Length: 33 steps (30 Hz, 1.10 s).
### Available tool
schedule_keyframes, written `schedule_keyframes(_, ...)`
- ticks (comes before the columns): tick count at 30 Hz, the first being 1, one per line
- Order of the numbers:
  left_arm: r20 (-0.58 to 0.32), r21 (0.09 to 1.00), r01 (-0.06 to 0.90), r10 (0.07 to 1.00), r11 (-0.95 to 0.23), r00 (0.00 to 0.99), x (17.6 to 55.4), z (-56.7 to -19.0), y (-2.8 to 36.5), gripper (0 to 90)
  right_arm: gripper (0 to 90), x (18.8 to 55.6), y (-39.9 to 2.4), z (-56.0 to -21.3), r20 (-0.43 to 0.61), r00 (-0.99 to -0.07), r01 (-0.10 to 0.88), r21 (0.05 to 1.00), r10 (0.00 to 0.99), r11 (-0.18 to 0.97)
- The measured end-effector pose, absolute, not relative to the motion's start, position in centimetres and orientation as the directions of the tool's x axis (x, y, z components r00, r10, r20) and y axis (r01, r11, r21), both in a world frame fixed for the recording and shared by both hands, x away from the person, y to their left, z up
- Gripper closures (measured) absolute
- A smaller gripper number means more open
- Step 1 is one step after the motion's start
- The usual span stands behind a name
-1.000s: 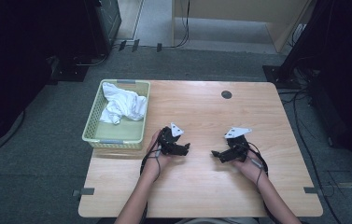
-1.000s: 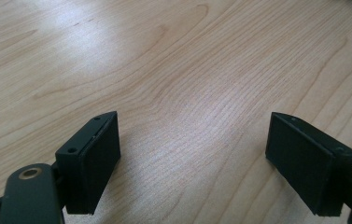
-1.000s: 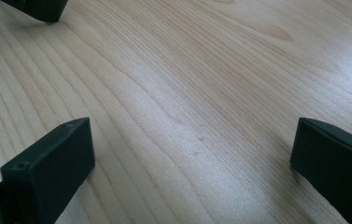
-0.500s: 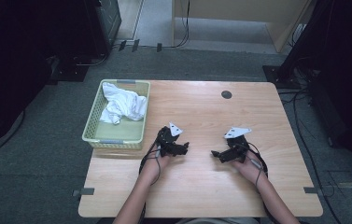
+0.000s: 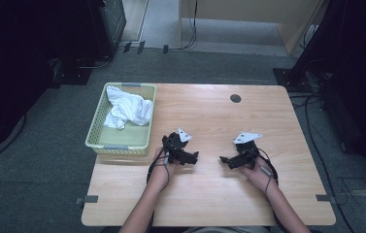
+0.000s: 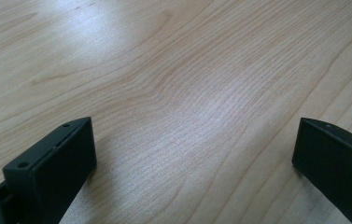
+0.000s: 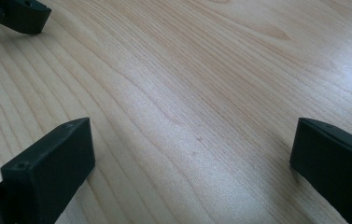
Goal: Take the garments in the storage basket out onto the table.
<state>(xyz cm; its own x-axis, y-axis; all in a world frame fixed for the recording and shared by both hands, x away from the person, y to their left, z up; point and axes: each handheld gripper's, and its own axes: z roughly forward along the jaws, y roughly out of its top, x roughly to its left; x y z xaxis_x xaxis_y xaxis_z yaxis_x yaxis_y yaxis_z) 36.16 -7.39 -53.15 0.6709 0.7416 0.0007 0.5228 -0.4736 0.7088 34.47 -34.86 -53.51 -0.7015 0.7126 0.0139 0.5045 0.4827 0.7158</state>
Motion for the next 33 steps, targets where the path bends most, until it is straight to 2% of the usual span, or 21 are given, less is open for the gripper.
schedule_keyframes(18, 0.001, 0.708, 0.523, 0.742, -0.474, 0.671, 36.32, -53.14, -7.45, 0.0, 0.0, 34.46, -34.86, -53.5, 0.015, -0.7, 0.507, 0.715, 0.714, 0.482)
schedule_keyframes(33, -0.026, 0.672, 0.579, 0.767, -0.462, 0.641, 36.34, -52.21, -7.53, 0.0, 0.0, 34.46, -34.86, -53.51, 0.015, -0.701, 0.507, 0.715, 0.713, 0.482)
